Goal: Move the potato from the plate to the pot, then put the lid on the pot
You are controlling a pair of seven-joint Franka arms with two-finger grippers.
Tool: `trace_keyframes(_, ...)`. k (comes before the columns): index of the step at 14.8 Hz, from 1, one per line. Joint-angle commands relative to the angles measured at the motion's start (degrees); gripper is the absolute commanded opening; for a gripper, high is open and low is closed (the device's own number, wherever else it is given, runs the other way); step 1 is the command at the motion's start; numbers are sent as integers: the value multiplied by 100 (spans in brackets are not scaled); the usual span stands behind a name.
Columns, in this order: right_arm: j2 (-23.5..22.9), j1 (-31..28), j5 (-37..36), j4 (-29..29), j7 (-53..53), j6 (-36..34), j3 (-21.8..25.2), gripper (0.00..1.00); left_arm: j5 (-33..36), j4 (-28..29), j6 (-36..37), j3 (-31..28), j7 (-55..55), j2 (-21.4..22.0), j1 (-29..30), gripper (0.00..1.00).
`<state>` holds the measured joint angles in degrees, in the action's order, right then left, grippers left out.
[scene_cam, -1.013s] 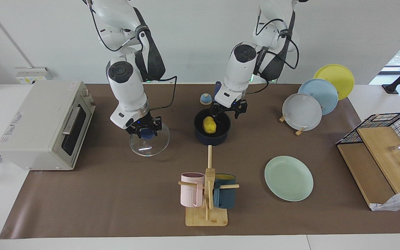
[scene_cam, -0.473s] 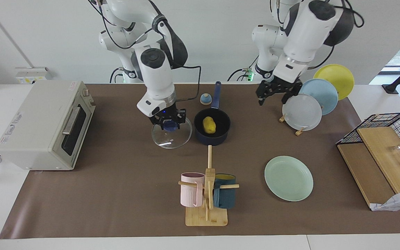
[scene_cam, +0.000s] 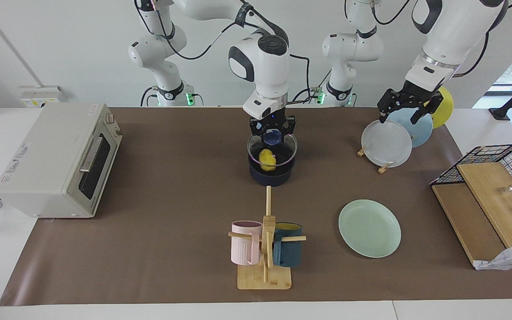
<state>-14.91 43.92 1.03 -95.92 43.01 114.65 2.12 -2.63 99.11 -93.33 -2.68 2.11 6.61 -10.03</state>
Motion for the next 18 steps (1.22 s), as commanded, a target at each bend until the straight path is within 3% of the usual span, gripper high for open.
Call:
trace_keyframes(1, 32, -23, -182, -49, 23, 31, 25, 0, 131, -531, 648, 75, -27, -46, 98, 100)
trace_keyframes(4, -231, 99, -357, -32, 41, 119, 25, 0, 175, -937, 957, 75, -26, -248, 80, 100)
trace_keyframes(10, -267, 100, -367, -41, 41, 233, 25, 0, 210, -973, 835, 426, -88, -477, 475, 100)
trace_keyframes(15, -320, 117, -375, -76, 41, 233, 25, 0, 219, -420, 721, 418, -79, -178, 458, 100)
trace_keyframes(18, -329, 117, -375, -94, 49, 251, 25, 0, 210, -437, 746, 409, -62, -178, 432, 100)
